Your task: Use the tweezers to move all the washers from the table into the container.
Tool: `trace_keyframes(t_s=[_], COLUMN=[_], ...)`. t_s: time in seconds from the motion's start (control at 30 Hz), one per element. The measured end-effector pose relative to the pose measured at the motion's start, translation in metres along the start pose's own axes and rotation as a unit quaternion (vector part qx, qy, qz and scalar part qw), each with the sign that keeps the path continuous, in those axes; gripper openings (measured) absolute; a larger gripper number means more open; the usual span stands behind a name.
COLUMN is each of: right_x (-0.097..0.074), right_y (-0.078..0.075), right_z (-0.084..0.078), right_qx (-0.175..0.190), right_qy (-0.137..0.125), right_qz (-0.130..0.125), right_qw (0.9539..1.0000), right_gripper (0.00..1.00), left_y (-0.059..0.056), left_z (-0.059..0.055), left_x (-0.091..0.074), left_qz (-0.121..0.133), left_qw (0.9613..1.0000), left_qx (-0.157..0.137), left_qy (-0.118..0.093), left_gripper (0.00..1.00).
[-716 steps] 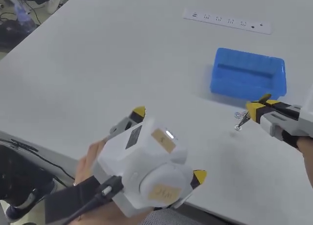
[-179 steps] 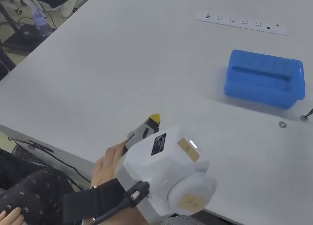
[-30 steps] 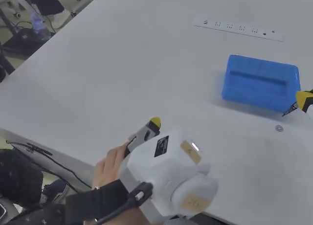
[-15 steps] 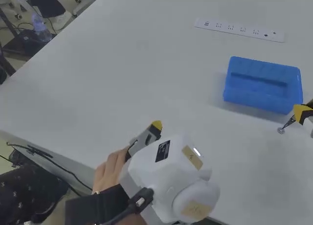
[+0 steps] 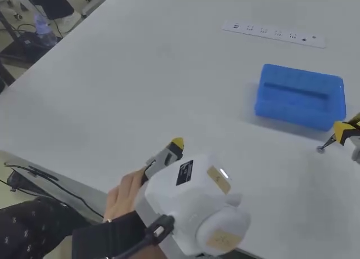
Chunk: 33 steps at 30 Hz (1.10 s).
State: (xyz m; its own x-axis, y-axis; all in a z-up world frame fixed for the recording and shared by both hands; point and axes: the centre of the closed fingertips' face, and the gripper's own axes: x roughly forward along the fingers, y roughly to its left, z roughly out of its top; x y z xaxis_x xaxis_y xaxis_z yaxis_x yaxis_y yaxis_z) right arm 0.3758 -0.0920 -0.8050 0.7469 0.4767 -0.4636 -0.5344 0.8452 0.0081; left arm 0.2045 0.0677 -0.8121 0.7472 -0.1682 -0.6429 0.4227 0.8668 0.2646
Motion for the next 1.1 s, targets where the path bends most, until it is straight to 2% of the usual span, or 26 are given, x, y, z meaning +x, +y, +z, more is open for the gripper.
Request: trace_keyframes(t_s=[0.33, 0.53, 0.77, 1.1], right_x=[-0.001, -0.008, -0.015, -0.013], right_y=[0.004, 0.008, 0.014, 0.023], right_z=[0.0, 0.006, 0.02, 0.045], right_qx=[-0.008, -0.019, -0.018, -0.038], right_qy=[0.026, 0.025, 0.013, -0.009], right_qz=[0.005, 0.01, 0.016, 0.029], right_qw=[0.9996, 0.9994, 0.9996, 0.9988], right_gripper=[0.02, 0.02, 0.02, 0.02], left_y=[0.003, 0.005, 0.004, 0.004], left_z=[0.002, 0.004, 0.005, 0.004], left_x=[-0.001, -0.003, -0.003, -0.002], left_qz=[0.004, 0.01, 0.009, 0.01], left_qw=[0.9999, 0.9998, 0.9998, 0.9998], left_qx=[-0.007, -0.01, -0.007, -0.007], left_qy=[-0.008, -0.015, -0.016, -0.015], left_gripper=[0.95, 0.95, 0.95, 0.95])
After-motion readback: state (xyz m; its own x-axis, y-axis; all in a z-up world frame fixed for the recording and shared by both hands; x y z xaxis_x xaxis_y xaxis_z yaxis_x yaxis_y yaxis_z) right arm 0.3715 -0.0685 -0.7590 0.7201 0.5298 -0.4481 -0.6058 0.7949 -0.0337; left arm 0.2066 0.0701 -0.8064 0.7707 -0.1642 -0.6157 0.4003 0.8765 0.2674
